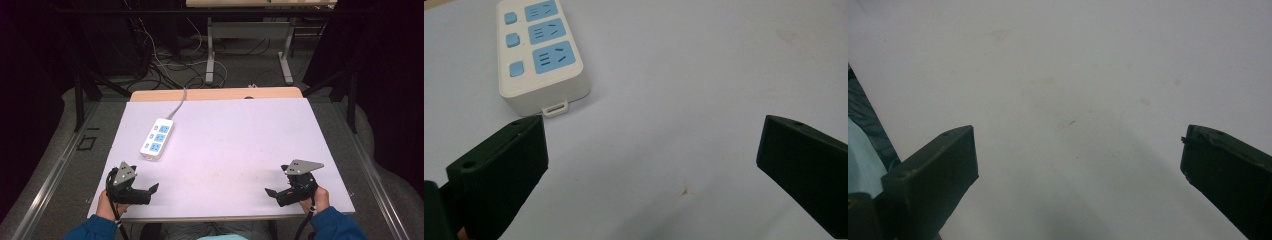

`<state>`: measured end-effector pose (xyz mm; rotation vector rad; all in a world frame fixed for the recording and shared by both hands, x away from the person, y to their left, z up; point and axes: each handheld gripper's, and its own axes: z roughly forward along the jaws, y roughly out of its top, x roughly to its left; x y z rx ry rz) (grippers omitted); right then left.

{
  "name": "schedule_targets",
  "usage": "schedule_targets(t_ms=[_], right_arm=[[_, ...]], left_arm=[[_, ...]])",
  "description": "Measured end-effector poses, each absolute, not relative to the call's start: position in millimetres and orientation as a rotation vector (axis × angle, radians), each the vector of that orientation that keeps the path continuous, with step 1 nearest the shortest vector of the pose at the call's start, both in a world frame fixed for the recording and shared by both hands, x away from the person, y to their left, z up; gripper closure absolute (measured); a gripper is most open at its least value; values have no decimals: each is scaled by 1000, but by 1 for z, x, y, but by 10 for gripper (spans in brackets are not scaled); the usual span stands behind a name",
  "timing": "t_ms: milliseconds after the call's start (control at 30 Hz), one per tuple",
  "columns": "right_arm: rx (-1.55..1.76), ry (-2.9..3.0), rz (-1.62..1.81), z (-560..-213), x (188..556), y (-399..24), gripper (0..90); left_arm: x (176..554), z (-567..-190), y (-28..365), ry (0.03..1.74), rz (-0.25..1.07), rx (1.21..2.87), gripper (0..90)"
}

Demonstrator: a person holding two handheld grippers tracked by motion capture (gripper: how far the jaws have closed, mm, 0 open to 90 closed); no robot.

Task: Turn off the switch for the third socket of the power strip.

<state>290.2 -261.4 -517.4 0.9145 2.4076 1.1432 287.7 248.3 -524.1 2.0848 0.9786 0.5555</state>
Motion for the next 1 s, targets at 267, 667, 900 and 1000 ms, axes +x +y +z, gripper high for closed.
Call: schedule_targets(t_ms=[267,667,900,1000], right_arm=[[919,2403,1144,-518,290,-262,12],[930,2410,1142,-518,291,-262,8],[917,2408,1144,-518,292,-263,8],[919,2393,1152,-519,293,-262,8]], left_arm=[[288,-523,248,977,554,2095,1],[290,-519,248,994,571,2106,1],[293,-515,248,1008,586,2112,1],[294,-513,248,1013,583,2112,1]])
